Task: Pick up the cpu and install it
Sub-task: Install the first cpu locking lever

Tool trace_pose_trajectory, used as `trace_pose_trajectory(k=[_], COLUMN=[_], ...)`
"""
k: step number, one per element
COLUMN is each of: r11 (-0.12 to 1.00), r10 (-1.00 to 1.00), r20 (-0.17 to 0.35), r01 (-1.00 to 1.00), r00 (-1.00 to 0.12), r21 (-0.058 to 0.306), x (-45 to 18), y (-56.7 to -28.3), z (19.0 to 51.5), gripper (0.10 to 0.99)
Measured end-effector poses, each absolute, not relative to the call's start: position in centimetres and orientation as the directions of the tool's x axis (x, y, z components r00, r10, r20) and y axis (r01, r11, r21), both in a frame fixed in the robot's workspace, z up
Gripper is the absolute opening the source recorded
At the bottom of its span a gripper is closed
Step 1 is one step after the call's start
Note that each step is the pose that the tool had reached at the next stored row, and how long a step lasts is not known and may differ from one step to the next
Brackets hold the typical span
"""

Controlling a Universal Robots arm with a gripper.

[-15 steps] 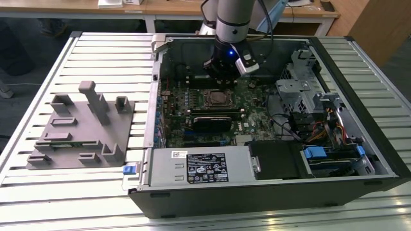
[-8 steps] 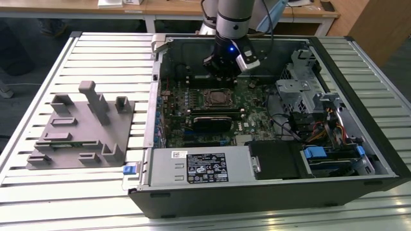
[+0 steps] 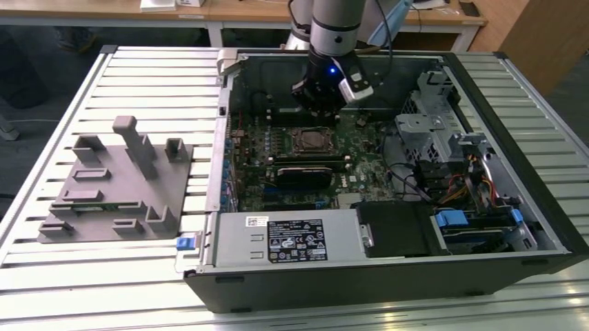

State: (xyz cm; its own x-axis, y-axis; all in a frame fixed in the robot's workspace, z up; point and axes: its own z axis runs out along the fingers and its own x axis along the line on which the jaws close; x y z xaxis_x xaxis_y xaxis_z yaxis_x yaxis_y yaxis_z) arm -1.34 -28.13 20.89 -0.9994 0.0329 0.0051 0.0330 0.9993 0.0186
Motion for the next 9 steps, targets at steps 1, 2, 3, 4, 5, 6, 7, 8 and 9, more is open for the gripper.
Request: trace_pose_trajectory(k=[1, 2, 3, 4, 5, 6, 7, 8, 9], r11=[0.999, 0.999, 0.999, 0.999, 0.999, 0.999, 0.999, 0.999, 0.999], r10=[0.033, 0.033, 0.033, 0.033, 0.033, 0.033, 0.033, 0.033, 0.033], r20=[0.005, 0.005, 0.005, 0.005, 0.005, 0.005, 0.005, 0.005, 0.005], r01=[0.033, 0.033, 0.033, 0.033, 0.033, 0.033, 0.033, 0.033, 0.033], r00=[-0.999, -0.999, -0.999, -0.999, -0.999, -0.999, -0.999, -0.999, -0.999], r21=[0.019, 0.019, 0.019, 0.019, 0.019, 0.019, 0.019, 0.019, 0.019], x=[-1.34, -1.34, -1.34, -1.34, -1.34, -1.34, -1.30, -1.27, -1.24], y=[-28.15, -28.18, -28.21, -28.24, -28.27, -28.28, -28.29, -28.30, -28.31], z=[20.89, 20.89, 20.89, 20.89, 20.89, 20.89, 20.89, 20.88, 20.88], gripper=[0.106, 0.106, 0.106, 0.106, 0.106, 0.106, 0.106, 0.106, 0.106])
